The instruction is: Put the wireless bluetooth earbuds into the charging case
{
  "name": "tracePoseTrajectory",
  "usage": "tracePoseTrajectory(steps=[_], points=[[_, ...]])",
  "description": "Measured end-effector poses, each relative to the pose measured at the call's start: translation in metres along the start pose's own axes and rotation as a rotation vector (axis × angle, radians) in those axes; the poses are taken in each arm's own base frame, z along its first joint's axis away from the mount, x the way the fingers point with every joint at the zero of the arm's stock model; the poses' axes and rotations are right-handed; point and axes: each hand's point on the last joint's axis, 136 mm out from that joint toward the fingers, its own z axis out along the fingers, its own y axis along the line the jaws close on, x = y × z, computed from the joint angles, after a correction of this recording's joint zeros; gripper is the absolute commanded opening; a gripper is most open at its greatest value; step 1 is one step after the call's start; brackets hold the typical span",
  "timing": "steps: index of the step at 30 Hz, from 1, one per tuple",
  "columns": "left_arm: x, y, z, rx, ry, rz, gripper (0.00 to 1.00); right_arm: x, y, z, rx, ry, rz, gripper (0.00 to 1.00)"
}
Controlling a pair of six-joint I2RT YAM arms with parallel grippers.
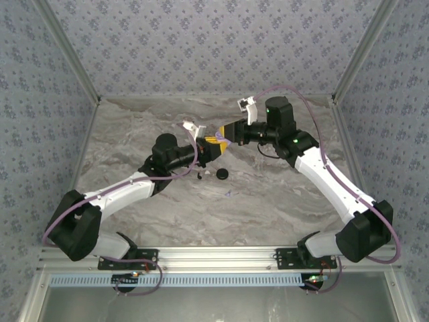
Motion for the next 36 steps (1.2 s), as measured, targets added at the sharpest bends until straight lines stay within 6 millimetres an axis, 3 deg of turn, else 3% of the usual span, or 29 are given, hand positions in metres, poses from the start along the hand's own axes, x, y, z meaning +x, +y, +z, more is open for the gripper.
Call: tracePoseTrajectory(steps=[36], points=[[-0.001,-0.004,0.0,0.008,-0.002,-0.005,0.2,0.011,-0.005,0.002,0.042,0.037,-0.039,0.23]])
